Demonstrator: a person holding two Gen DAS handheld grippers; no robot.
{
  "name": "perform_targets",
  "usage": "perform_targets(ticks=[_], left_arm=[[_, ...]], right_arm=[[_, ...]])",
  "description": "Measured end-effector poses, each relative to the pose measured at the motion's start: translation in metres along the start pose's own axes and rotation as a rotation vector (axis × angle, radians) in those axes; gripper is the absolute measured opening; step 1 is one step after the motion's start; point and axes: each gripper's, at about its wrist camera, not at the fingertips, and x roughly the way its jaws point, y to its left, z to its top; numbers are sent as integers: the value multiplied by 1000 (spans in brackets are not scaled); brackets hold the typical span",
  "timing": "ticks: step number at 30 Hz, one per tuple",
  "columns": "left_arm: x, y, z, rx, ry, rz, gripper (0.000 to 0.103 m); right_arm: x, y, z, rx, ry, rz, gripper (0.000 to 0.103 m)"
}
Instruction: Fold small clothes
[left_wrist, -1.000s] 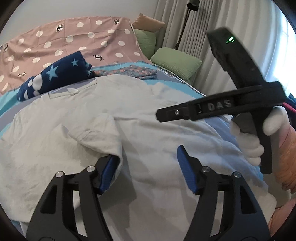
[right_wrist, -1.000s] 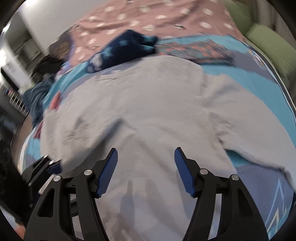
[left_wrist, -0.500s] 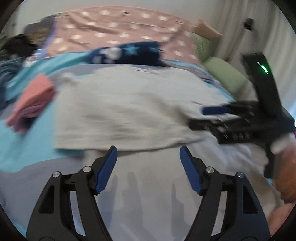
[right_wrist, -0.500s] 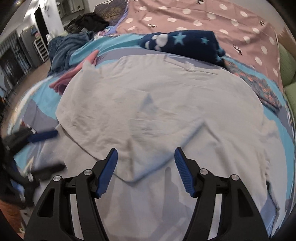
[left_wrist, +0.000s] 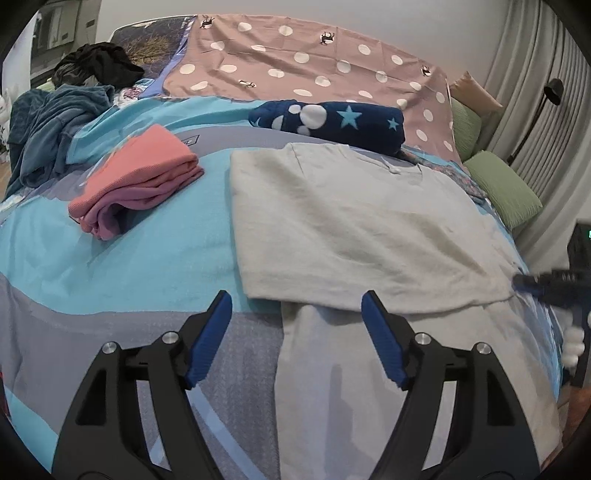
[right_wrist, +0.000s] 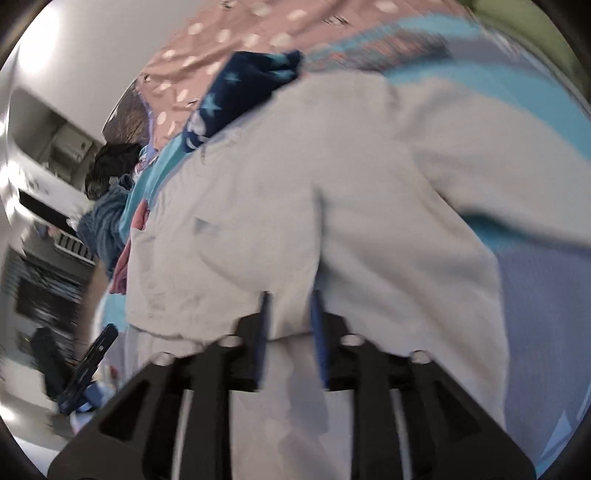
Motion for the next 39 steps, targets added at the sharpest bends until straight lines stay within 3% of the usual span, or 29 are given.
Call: perform_targets(ticks=[3, 10, 11, 12, 14, 19, 22, 24, 27, 33, 34, 35, 36, 37, 38, 39], left_arm=[[3, -1, 0, 0, 3, 3, 77], [9, 2, -8, 30, 41, 64, 77], [10, 5, -9, 20, 50, 73, 77], [11, 7, -10, 16, 56, 82, 77], [15, 11, -11, 17, 65, 107, 77], [27, 13, -8, 39, 91, 150, 77], [34, 10, -2, 49, 87, 151, 77], [40, 7, 3, 53, 86, 153, 77], [50, 5, 10, 49, 91, 160, 77], [58, 8, 23, 36, 78, 195, 77], [58, 8, 25, 41, 68, 204, 75], [56, 7, 27, 51, 51, 218, 61], [54, 7, 27, 56, 42, 228, 34], [53, 9, 28, 56, 39, 245, 22], [52, 13, 29, 41, 39, 283, 0], [51, 19, 29, 23, 37, 317, 1]], right_arm=[[0, -4, 7, -12, 6, 66, 42], [49, 28, 30, -139, 69, 45, 50], [56, 37, 32, -176, 57, 16, 42], [60, 46, 33, -203, 53, 4, 3], [53, 65, 37, -225, 26, 55, 2], [-26, 105, 66, -318, -263, 96, 2], [-52, 98, 87, -323, -365, 30, 2], [-41, 77, 100, -292, -347, -36, 2], [-6, 40, 104, -226, -254, -102, 2], [23, 8, 91, -136, -212, -135, 2], [22, 7, 92, -138, -216, -137, 2], [21, 8, 94, -146, -219, -149, 3], [20, 10, 96, -155, -220, -178, 5], [19, 10, 97, -159, -218, -222, 9], [18, 10, 98, -150, -218, -295, 26], [16, 9, 100, -133, -229, -344, 38]])
